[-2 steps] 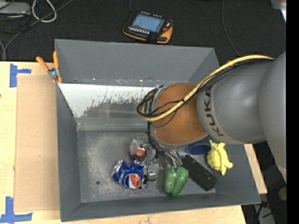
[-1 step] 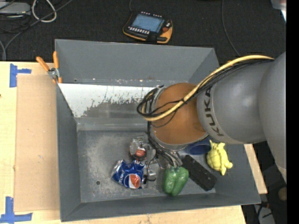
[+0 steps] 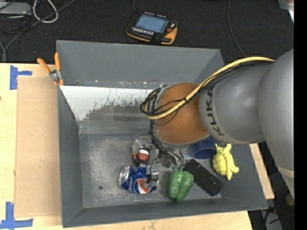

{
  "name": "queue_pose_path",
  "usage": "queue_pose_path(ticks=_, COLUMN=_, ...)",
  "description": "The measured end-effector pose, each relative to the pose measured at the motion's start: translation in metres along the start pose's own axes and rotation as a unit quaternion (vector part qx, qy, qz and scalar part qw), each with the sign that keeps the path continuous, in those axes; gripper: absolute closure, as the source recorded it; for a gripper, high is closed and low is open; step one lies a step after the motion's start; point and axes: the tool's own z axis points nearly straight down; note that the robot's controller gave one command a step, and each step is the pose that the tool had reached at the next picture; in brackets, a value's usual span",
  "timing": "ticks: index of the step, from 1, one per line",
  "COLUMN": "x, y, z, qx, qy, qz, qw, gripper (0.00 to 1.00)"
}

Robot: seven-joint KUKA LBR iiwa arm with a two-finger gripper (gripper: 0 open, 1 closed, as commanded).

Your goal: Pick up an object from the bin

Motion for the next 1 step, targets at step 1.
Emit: queue_pose_path(ticks=1, x=-0.0179, y=-0.0192, z=0.0035, qx=0.000, qy=0.0017, qz=-0.068, qw=0.9977, gripper=0.00)
